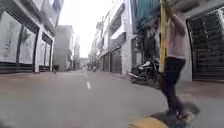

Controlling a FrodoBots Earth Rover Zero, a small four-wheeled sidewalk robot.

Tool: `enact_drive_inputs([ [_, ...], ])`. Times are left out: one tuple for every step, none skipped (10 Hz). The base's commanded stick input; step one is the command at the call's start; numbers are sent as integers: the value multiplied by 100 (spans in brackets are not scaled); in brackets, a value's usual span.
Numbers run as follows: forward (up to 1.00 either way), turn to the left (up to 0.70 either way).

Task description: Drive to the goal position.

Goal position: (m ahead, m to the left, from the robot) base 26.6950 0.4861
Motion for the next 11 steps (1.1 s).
enact_drive_inputs([
  [100,6],
  [100,6],
  [100,6],
  [100,6],
  [100,30],
  [100,46],
  [100,46],
  [100,46],
  [100,46],
  [100,31],
  [100,6],
])
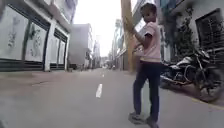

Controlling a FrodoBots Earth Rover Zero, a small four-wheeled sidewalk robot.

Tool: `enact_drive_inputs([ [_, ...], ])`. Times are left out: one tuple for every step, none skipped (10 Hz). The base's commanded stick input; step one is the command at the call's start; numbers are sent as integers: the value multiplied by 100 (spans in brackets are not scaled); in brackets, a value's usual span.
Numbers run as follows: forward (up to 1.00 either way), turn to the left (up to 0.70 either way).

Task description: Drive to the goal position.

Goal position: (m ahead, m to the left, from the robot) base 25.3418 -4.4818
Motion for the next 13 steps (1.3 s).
enact_drive_inputs([
  [100,6],
  [100,6],
  [100,6],
  [100,6],
  [100,6],
  [100,6],
  [100,6],
  [100,6],
  [100,6],
  [100,-5],
  [100,-26],
  [100,-33],
  [100,-26],
])
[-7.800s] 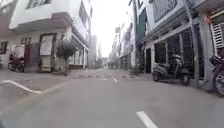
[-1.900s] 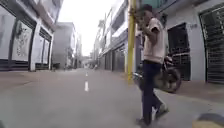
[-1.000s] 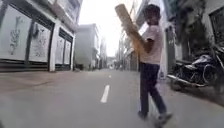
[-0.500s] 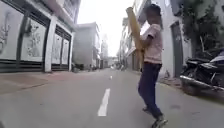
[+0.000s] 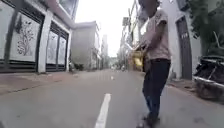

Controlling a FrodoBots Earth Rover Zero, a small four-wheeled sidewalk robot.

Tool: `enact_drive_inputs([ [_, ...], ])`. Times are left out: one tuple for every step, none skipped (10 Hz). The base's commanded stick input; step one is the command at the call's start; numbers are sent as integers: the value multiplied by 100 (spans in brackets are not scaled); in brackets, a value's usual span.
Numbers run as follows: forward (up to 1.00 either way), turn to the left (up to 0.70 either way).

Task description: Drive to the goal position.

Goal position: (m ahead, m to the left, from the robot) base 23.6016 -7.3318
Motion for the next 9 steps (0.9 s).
enact_drive_inputs([
  [100,6],
  [100,6],
  [100,6],
  [100,6],
  [100,6],
  [100,6],
  [100,6],
  [100,6],
  [100,6],
])
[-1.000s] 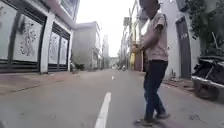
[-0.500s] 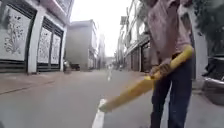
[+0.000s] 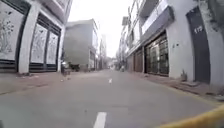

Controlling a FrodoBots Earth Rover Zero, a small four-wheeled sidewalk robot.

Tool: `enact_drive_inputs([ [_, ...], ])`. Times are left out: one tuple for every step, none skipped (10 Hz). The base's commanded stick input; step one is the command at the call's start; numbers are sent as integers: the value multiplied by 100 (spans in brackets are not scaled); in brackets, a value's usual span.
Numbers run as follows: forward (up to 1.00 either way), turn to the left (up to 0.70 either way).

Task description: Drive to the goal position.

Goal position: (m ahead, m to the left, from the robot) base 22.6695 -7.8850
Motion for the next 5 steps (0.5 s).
enact_drive_inputs([
  [100,6],
  [100,6],
  [100,6],
  [100,6],
  [100,6],
])
